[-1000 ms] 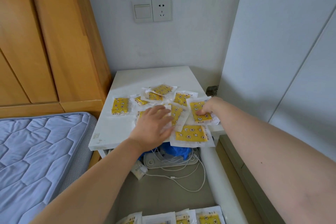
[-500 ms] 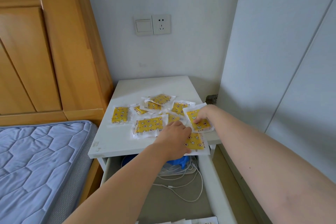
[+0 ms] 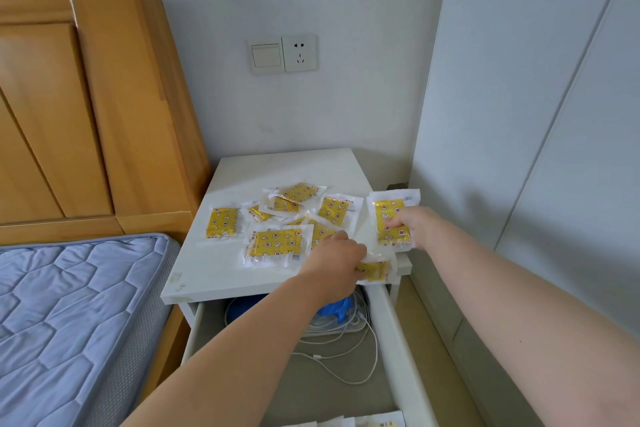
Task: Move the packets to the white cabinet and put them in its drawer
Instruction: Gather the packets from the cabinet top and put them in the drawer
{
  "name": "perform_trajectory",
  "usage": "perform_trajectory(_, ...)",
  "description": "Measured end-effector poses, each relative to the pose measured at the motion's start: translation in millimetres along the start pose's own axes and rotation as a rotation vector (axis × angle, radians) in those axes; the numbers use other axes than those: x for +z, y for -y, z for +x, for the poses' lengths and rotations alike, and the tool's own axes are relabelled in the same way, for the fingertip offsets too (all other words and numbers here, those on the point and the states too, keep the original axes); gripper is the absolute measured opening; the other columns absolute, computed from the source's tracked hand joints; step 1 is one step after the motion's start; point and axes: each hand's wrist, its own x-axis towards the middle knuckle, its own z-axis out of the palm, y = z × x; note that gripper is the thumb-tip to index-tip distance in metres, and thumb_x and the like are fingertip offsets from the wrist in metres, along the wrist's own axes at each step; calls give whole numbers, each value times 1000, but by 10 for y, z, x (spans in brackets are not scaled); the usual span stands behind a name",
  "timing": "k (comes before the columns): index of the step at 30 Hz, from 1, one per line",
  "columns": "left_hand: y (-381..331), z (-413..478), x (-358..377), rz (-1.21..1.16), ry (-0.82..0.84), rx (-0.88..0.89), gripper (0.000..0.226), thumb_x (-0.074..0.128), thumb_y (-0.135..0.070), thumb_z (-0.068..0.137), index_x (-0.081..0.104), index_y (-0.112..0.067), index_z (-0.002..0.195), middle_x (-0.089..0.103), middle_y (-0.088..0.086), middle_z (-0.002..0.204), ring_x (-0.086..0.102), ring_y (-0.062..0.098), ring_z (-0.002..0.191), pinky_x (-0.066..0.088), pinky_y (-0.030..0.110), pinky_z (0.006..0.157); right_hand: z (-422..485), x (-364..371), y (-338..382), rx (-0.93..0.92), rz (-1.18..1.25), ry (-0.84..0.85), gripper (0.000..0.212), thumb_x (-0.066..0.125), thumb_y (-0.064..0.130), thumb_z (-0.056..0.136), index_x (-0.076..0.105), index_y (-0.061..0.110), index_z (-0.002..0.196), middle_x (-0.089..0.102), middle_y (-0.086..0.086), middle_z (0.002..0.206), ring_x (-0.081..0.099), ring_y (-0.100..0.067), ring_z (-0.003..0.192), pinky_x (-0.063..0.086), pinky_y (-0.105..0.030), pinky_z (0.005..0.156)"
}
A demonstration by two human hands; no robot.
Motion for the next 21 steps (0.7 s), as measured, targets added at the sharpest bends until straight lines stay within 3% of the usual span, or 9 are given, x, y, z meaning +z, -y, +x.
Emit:
perform_trajectory(4, 75, -94, -147, -325, -62, -163, 25, 55, -24, 93, 41, -17, 73, 44, 3, 87, 45, 18, 73, 37, 30, 64, -301, -37, 18, -28, 174, 59, 30, 65, -4, 82, 62, 5, 110, 67, -15, 99, 64, -31, 79, 50, -39, 53)
perform_trajectory(6, 223, -146, -260, -434, -45, -257, 21, 53, -21, 94, 45, -16, 75, 47, 2, 83, 46, 15, 69, 38, 27, 62, -367, -21, 33, -34, 209, 109, 24, 60, -3, 86, 61, 6, 108, 66, -13, 91, 63, -28, 75, 50, -40, 55)
perform_trajectory(8, 458, -204, -373, -514, 30, -339, 8, 55, -21, 95, 55, -13, 96, 51, 0, 95, 50, 15, 83, 42, 27, 75, -426, 37, 33, -24, 246, 161, 21, 57, -1, 88, 61, 7, 107, 67, -13, 95, 66, -29, 82, 55, -44, 68)
perform_trajectory(10, 733, -245, -439, -503, 123, -404, 32, 59, -23, 93, 58, -5, 120, 49, -1, 108, 51, 17, 99, 42, 28, 87, -476, 111, -16, -4, 259, 198, 23, 59, -1, 86, 63, 7, 108, 68, -13, 104, 67, -30, 92, 54, -46, 83)
perform_trajectory(11, 861, -260, -452, -482, 174, -418, 33, 61, -23, 92, 59, -7, 120, 48, -1, 109, 51, 18, 100, 42, 28, 85, -501, 149, -54, -11, 244, 216, 24, 60, -1, 86, 63, 6, 109, 68, -13, 106, 67, -30, 95, 54, -46, 84)
perform_trajectory(13, 1034, -269, -440, -406, 234, -427, 19, 66, -27, 88, 57, -14, 99, 43, -1, 104, 44, 17, 93, 38, 22, 73, -487, 210, -158, -59, 209, 222, 26, 65, -3, 83, 65, 2, 109, 68, -14, 107, 66, -29, 97, 54, -46, 86)
perform_trajectory(15, 1137, -237, -419, -348, 264, -448, 26, 69, -32, 84, 52, -13, 89, 39, -3, 105, 38, 15, 94, 33, 23, 72, -473, 238, -250, -115, 209, 174, 20, 71, -2, 79, 66, 2, 98, 70, -12, 100, 67, -27, 91, 53, -42, 86)
perform_trajectory(18, 1209, -192, -372, -252, 315, -439, 40, 66, -38, 86, 57, -8, 111, 45, 0, 117, 43, 17, 103, 35, 29, 88, -434, 267, -328, -196, 206, 125, 15, 74, 1, 77, 65, 10, 86, 69, -8, 89, 67, -22, 79, 53, -36, 73)
perform_trajectory(21, 1263, -153, -337, -237, 268, -435, 37, 69, -39, 83, 57, -10, 102, 47, 0, 111, 48, 19, 102, 38, 30, 88, -403, 310, -358, -244, 187, 94, 17, 75, 2, 77, 66, 13, 85, 71, -8, 91, 68, -24, 82, 55, -38, 77)
